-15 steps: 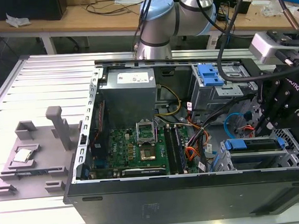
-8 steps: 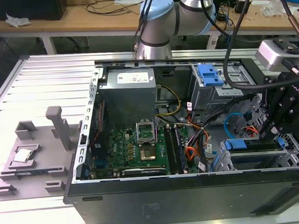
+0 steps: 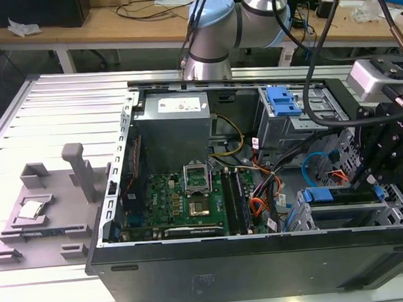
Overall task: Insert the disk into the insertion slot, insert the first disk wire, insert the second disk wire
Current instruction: 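Insert the first disk wire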
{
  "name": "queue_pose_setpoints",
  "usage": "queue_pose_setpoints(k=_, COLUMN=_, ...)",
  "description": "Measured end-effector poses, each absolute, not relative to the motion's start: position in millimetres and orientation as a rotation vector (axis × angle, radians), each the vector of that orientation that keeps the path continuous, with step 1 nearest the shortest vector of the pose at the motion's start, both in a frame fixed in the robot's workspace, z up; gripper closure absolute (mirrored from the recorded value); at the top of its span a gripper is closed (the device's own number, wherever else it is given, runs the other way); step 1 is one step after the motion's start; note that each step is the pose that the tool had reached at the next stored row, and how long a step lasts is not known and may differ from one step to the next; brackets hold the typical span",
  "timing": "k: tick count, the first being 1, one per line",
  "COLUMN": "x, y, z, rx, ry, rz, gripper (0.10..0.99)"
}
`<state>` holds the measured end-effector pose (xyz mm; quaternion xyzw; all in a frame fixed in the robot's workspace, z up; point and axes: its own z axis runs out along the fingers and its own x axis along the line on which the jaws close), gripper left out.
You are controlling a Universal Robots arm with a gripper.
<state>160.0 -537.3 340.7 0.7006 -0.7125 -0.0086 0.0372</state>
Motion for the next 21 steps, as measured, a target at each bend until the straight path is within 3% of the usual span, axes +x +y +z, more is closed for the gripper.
queue_pose_setpoints(k=8, x=161.0, y=-537.8, z=336.1, rx=2.151, ry=-2.187, rz=-0.026, gripper=0.922)
queue_pose_setpoints(k=10, x=161.0, y=-537.8, z=335.6, rx=2.151, ry=-2.187, rz=-0.027, gripper=0.91)
queue_pose_setpoints(k=11, x=161.0, y=-537.8, z=336.0, rx=2.151, ry=-2.187, rz=-0.027, gripper=0.847)
queue_pose_setpoints(k=14, x=161.0, y=-537.8, z=337.0, rx=2.15, ry=-2.187, rz=-0.026, gripper=0.847)
queue_pose_setpoints(k=21, x=160.9, y=-537.0, z=360.0, rx=2.15, ry=-2.187, rz=-0.026, gripper=0.847)
